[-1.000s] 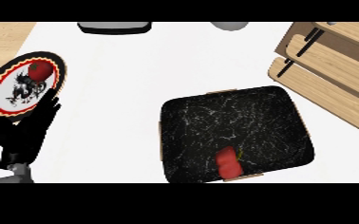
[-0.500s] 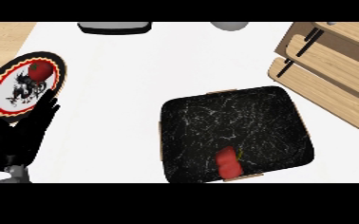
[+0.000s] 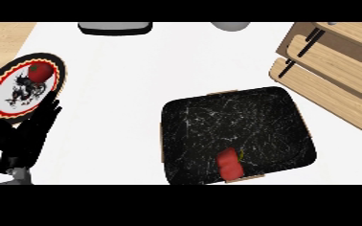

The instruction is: Pick the lemon from the tray and place it in the tiered shelf

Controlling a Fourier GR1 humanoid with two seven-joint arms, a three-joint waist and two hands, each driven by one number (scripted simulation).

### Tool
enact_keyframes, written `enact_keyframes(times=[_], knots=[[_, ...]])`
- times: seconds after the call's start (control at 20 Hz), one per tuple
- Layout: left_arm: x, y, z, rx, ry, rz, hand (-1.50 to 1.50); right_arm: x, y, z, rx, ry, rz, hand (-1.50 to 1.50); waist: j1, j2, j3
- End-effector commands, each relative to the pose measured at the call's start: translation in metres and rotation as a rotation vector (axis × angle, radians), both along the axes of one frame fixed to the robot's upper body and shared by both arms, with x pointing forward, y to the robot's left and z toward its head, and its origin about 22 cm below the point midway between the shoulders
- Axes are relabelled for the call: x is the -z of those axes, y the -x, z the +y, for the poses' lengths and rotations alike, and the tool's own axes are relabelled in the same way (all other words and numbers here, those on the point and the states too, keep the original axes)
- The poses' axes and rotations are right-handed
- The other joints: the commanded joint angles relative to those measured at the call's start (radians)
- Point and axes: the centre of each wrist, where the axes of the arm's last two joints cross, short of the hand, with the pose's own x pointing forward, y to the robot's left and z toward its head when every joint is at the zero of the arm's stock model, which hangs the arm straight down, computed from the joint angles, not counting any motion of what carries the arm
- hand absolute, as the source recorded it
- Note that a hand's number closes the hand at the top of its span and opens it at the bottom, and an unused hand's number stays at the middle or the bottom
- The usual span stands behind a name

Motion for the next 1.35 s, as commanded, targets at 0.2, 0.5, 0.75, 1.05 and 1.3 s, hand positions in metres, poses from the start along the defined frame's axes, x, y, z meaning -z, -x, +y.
enact_keyframes(times=[0.2,0.5,0.75,1.05,1.3], knots=[[0.001,-0.001,-0.003,-0.022,0.007,-0.002,0.00,-0.026,0.046,-0.022,-0.057,-0.187,-0.188,-1.50,-0.009,-0.002,0.000],[0.007,0.008,-0.006,-0.018,0.000,0.004,0.00,-0.056,0.114,-0.047,-0.025,-0.212,-0.324,-1.50,-0.014,-0.004,0.000],[-0.004,0.012,0.014,-0.031,0.001,0.005,0.00,-0.086,0.195,-0.063,0.088,-0.197,-0.321,-1.50,-0.036,-0.010,0.000],[0.007,0.024,0.020,-0.071,-0.013,0.011,0.00,-0.106,0.267,-0.099,0.086,-0.166,-0.223,-1.50,-0.070,-0.019,0.001],[0.014,0.032,0.032,-0.106,-0.007,0.016,0.00,-0.118,0.328,-0.120,0.039,-0.146,-0.264,-1.50,-0.088,-0.020,0.001]])
